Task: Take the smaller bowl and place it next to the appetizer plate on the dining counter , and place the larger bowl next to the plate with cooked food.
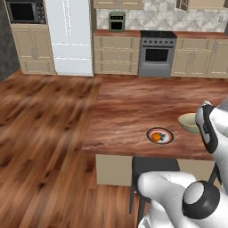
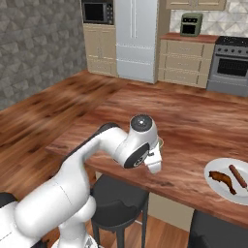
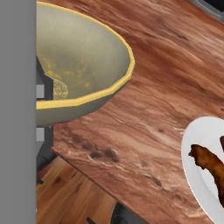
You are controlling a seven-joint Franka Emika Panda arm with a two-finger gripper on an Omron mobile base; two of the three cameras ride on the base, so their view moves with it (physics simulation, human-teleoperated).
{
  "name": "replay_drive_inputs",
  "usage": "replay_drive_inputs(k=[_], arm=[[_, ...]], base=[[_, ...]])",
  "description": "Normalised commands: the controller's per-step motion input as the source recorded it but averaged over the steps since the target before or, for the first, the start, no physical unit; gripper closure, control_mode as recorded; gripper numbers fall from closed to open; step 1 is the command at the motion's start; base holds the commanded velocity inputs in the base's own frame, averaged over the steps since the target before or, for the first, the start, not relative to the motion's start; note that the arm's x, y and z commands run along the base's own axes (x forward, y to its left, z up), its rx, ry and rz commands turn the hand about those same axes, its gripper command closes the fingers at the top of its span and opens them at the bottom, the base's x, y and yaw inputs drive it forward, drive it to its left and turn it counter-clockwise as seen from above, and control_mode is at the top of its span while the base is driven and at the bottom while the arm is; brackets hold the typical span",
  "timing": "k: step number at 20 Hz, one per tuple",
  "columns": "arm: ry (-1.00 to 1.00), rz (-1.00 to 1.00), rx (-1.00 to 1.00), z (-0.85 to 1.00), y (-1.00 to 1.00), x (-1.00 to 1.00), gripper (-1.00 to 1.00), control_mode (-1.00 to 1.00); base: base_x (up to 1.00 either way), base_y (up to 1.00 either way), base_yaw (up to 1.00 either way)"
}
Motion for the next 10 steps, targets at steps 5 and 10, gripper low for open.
replay_drive_inputs(k=[5,10], arm=[[0.01,0.0,0.0,-0.16,-0.31,0.12,1.0,-1.0],[0.0,0.0,0.0,-0.14,-0.14,0.0,1.0,-1.0]], base=[[0.0,0.0,0.0],[0.0,0.0,0.0]])
